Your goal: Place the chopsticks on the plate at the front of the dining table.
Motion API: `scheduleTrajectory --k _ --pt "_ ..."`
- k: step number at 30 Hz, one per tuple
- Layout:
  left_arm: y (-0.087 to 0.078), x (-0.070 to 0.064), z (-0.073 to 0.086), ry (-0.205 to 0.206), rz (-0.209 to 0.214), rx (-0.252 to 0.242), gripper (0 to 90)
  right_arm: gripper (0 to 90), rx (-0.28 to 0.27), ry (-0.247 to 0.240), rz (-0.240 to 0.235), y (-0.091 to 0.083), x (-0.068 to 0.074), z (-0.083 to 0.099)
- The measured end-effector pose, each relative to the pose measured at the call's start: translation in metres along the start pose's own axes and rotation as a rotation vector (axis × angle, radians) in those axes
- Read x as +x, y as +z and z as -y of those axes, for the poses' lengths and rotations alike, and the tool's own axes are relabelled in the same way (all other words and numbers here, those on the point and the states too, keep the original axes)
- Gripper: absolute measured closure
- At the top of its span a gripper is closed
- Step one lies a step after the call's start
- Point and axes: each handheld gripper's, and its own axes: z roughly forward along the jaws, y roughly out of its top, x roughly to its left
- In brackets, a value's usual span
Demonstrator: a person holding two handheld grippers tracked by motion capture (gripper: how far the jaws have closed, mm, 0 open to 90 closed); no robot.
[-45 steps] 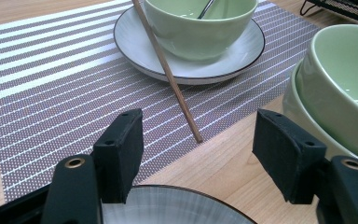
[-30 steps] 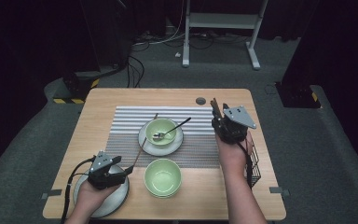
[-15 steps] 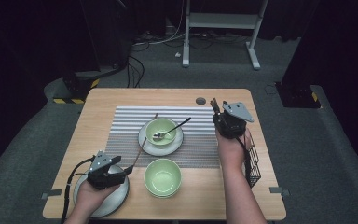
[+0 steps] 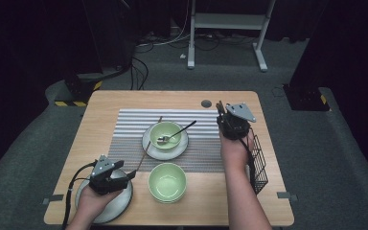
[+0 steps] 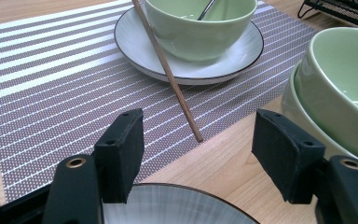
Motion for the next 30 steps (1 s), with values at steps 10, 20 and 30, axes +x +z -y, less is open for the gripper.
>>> scheduleTrajectory --k 10,20,30 --pt "0.0 0.0 0.0 -0.003 -0.003 0.001 34.5 71.0 0.028 -0.015 0.012 0.007 0.002 0.004" --pt "0.0 0.0 0.001 -0.004 -0.004 0.001 34.5 71.5 0.047 -0.013 0.021 0.011 0.003 0.008" --pt "0.001 0.0 0.001 -0.003 -0.004 0.007 34.5 72.0 0.056 -0.009 0.028 0.014 0.002 0.01"
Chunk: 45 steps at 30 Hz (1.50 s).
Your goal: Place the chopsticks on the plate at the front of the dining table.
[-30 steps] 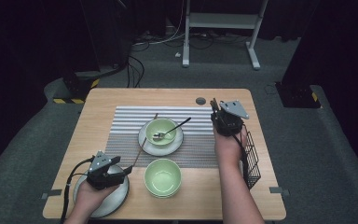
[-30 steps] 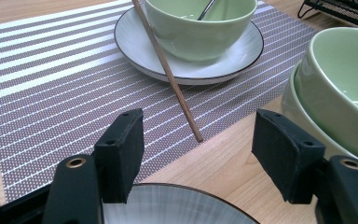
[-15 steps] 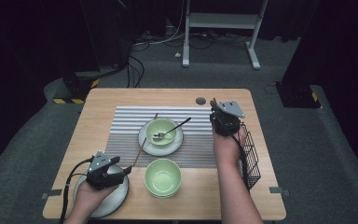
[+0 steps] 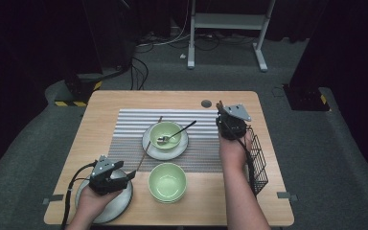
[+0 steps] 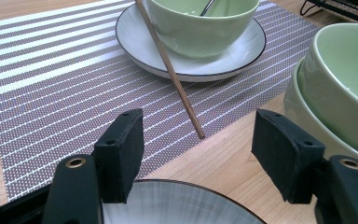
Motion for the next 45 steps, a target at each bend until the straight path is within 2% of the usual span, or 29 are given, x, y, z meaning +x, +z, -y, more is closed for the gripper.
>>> scheduleTrajectory --k 9,16,22,31,39,45 --pt "-0.001 0.001 0.0 -0.005 0.001 -0.003 34.5 76.2 0.0 0.0 -0.003 0.0 0.001 0.0" --pt "-0.001 0.001 0.0 -0.005 0.002 -0.003 34.5 78.5 -0.003 -0.034 0.013 -0.002 0.001 -0.001" --pt "0.001 -0.001 0.0 0.0 0.005 0.004 34.6 79.3 -0.006 -0.04 0.012 -0.008 -0.002 -0.002" --pt "0.001 -0.004 -0.001 0.003 0.007 -0.008 35.1 80.2 -0.043 -0.071 0.008 -0.027 -0.003 0.0" --pt "-0.001 -0.007 -0.001 0.011 0.006 -0.032 36.5 80.1 -0.081 -0.055 -0.02 -0.049 -0.007 0.003" --pt "0.001 -0.011 -0.001 0.022 0.002 -0.025 36.5 82.2 -0.124 -0.061 -0.034 -0.066 -0.009 0.004"
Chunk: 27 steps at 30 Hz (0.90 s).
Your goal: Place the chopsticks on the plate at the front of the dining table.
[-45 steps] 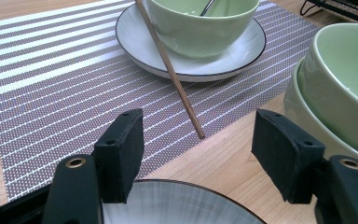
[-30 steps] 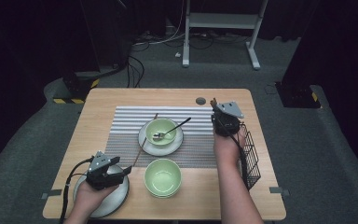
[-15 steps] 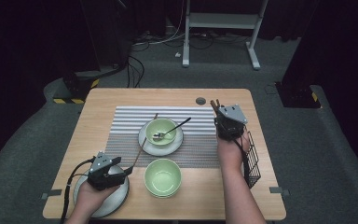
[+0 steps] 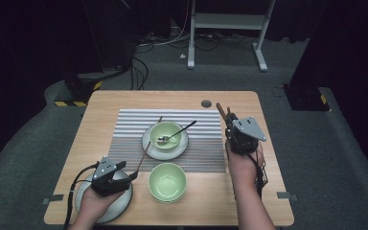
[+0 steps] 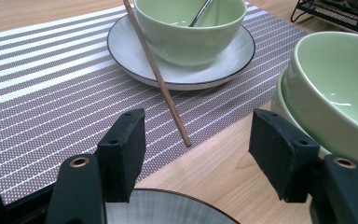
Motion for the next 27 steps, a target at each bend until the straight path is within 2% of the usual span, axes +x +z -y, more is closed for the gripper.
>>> scheduleTrajectory --k 4,16,27 --pt "0.001 -0.002 0.001 0.001 0.001 0.005 36.6 83.1 -0.014 0.006 -0.003 -0.009 -0.003 -0.001" --pt "0.001 -0.002 0.001 0.002 0.003 0.002 36.5 83.5 -0.038 0.027 0.008 -0.018 -0.011 0.003" --pt "0.001 -0.001 0.001 -0.003 0.006 0.002 36.5 83.4 -0.091 0.055 0.016 -0.029 -0.015 0.002"
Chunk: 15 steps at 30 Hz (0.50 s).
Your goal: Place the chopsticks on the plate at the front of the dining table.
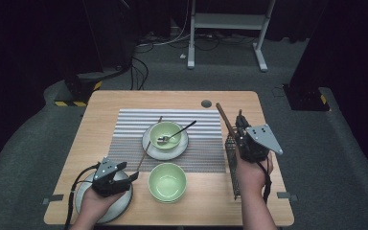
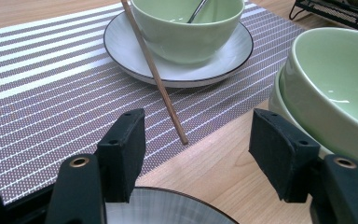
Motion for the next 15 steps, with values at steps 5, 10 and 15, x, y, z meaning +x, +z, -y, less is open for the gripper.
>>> scheduleTrajectory --k 5,10,15 --pt "0.001 -0.001 0.0 0.004 0.001 0.001 36.4 83.4 -0.031 -0.003 -0.003 -0.008 0.002 -0.005" --pt "0.0 0.0 -0.001 -0.004 0.003 -0.004 36.4 83.4 -0.075 0.008 0.0 -0.014 0.003 -0.007" --pt "0.0 0.0 -0.001 -0.003 0.0 -0.003 36.4 83.5 -0.099 0.012 -0.002 -0.017 0.005 -0.01"
